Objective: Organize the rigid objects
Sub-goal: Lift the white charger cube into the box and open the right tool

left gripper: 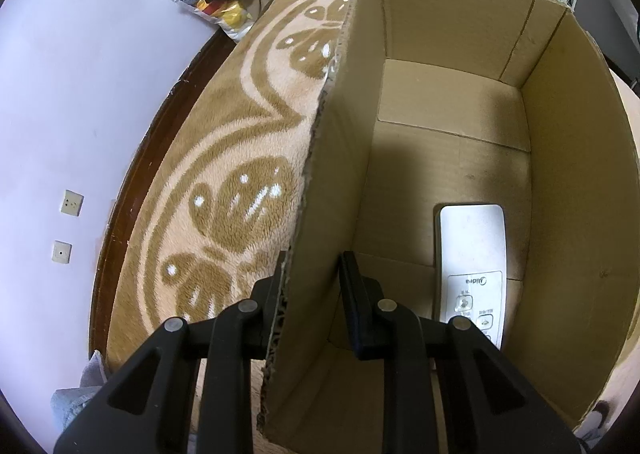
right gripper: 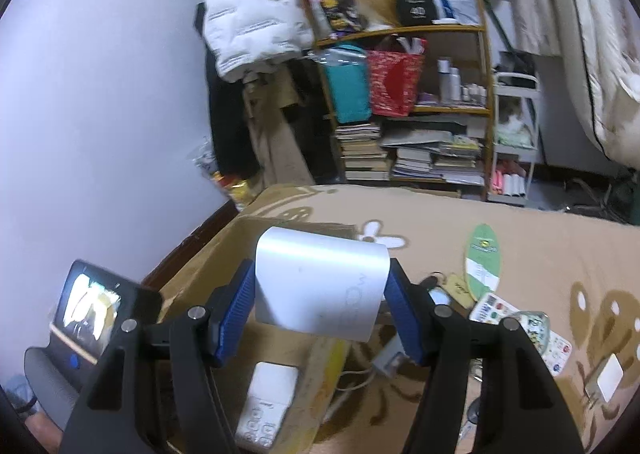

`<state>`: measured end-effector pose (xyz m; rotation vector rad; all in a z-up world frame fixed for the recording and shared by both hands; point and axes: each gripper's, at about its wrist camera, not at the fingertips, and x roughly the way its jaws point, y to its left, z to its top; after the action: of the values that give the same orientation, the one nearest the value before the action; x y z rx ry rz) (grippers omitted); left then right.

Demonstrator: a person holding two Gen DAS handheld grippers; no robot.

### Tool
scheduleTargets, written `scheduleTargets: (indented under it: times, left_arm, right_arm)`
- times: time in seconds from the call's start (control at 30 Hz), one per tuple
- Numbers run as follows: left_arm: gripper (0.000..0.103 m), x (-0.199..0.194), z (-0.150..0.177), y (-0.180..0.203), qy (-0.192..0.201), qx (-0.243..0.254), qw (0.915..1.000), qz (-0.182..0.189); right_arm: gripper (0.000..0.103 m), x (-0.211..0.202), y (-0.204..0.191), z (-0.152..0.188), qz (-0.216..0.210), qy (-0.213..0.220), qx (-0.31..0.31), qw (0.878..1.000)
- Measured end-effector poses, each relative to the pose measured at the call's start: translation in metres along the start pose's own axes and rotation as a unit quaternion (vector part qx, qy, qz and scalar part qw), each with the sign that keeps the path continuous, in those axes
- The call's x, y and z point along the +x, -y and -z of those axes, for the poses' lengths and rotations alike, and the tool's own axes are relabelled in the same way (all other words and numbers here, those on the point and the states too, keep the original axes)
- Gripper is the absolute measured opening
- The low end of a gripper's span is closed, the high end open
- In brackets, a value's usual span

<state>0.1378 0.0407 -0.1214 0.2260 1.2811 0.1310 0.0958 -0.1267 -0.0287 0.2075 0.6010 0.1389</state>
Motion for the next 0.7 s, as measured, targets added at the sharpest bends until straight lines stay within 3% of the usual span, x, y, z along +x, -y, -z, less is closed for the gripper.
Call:
scheduleTargets:
  times: [0.4, 0.7]
  left_arm:
    - [0.022, 0.003, 0.002, -0.006, -0.004, -0.012, 0.9999, 0.012]
    - [0.023, 0.005, 0.002, -0.011, -0.011, -0.026, 0.9992, 0.028]
  right_arm:
    - [0.067, -0.001, -0.020, 0.007, -0.026, 0.004, -0.017, 1.000]
    - [0.066, 0.015, -0.020, 0.020, -0.041, -0.029, -0.015, 0.999]
